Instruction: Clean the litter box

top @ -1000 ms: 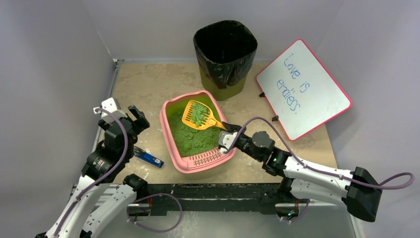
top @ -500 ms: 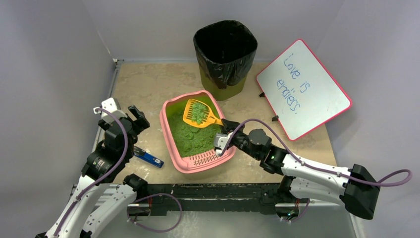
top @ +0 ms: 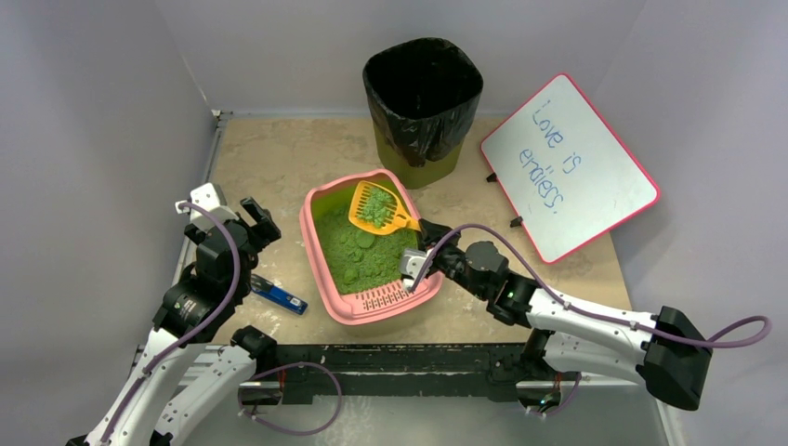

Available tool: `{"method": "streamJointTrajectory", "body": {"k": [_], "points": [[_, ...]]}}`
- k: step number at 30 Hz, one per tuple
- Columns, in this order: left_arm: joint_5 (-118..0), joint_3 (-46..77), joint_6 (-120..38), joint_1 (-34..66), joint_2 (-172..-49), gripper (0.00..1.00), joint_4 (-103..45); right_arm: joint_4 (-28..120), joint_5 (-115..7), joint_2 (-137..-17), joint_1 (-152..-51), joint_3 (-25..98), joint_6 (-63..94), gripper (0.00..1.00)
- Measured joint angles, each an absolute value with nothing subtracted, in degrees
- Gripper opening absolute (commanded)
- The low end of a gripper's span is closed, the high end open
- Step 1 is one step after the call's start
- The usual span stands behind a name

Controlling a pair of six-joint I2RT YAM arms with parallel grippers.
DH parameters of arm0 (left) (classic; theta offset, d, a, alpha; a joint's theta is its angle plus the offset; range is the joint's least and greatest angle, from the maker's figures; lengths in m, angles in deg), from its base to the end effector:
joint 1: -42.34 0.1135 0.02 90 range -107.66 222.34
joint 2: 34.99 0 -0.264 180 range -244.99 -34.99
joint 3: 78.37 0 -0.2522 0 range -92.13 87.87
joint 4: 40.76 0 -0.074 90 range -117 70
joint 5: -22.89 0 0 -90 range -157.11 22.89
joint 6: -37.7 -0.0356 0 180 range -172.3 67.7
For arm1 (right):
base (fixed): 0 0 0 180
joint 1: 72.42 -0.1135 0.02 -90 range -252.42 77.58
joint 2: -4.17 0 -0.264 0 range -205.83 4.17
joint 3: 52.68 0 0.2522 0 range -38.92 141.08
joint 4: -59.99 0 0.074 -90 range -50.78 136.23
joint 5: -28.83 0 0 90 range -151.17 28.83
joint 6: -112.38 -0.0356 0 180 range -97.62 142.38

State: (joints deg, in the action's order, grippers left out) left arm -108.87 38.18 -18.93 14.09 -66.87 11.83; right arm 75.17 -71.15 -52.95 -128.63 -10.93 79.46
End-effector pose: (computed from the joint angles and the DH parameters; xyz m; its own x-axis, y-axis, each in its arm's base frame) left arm 0.1033 -0.0286 0.3489 -0.1569 -0.3815 -0.9110 -0.3363 0.8879 -0.3139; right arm 0.1324 0.1868 0.2680 0.6052 -0.5822 -0.5430 -0.3940 0.3736 -0.8397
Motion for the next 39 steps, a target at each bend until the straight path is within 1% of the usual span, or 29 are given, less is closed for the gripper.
{"method": "streamJointTrajectory", "body": {"k": [6,10,14,18,24,27,30,33,39], "points": [[-108.9,38.2,-18.9,14.1,-66.9,0.79,11.8,75.3,-71.3,-52.9,-128.6,-10.9,73.2,0.00],[-108.9,38.2,-18.9,14.1,-66.9,0.79,11.8,74.5,-72.3,-52.5,-128.7,-10.9,62.7,0.00],[-108.9,38.2,-18.9,14.1,-66.9,0.79,11.8,69.2,-72.8,-51.2,-128.7,-10.2,47.4,0.00],[-108.9,38.2,-18.9,14.1,-67.0,0.79,11.8,63.2,-71.8,-50.1,-128.7,-8.2,27.7,0.00],[-108.9,38.2,-18.9,14.1,-67.3,0.79,11.8,59.2,-69.3,-49.6,-128.7,-8.0,0.4,0.00],[-108.8,38.2,-18.9,14.1,-67.3,0.79,11.8,58.3,-68.7,-50.3,-128.7,-8.0,-8.3,0.00],[-108.8,38.2,-18.9,14.1,-67.3,0.79,11.8,57.6,-67.8,-51.5,-128.7,-7.5,-14.9,0.00],[-108.8,38.2,-18.9,14.1,-67.3,0.79,11.8,57.0,-67.3,-52.8,-128.7,-6.4,-18.4,0.00],[-108.8,38.2,-18.9,14.1,-67.2,0.79,11.8,59.2,-67.2,-53.7,-128.7,-6.5,-17.7,0.00]]}}
